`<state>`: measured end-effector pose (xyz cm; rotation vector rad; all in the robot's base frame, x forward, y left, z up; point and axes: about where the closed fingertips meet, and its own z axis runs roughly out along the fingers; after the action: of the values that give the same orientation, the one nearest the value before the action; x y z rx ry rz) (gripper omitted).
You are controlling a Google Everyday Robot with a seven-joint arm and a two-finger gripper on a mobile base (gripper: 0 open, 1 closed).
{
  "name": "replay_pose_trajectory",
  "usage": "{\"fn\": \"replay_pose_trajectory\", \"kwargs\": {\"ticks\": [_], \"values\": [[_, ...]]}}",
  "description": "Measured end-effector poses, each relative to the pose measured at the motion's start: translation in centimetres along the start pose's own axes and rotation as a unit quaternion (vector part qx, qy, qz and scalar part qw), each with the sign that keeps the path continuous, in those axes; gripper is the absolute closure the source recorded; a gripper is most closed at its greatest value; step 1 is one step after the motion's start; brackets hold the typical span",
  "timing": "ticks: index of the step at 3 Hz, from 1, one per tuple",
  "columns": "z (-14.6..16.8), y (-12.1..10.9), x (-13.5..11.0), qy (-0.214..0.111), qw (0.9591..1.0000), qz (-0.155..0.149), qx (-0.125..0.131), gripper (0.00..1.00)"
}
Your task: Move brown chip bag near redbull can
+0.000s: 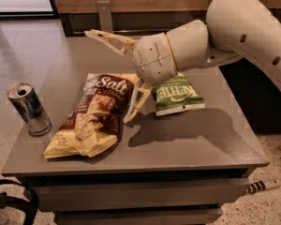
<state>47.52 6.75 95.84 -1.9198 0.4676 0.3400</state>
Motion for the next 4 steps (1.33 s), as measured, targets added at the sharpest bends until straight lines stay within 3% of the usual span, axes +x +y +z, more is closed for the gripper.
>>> {"fn": "replay_pose_trajectory", "kwargs": {"ticks": [1, 2, 3, 4], "values": [[0.0, 0.0, 0.0, 0.0, 1.0, 0.0, 0.0, 0.0], [-2.0, 0.3, 0.8, 0.012, 0.9998, 0.014, 0.011, 0.0], [-6.0, 1.1, 1.5, 0.053, 0.9973, 0.045, 0.021, 0.0], [-9.9, 1.9, 1.8, 0.101, 0.9914, 0.079, 0.026, 0.0]]}}
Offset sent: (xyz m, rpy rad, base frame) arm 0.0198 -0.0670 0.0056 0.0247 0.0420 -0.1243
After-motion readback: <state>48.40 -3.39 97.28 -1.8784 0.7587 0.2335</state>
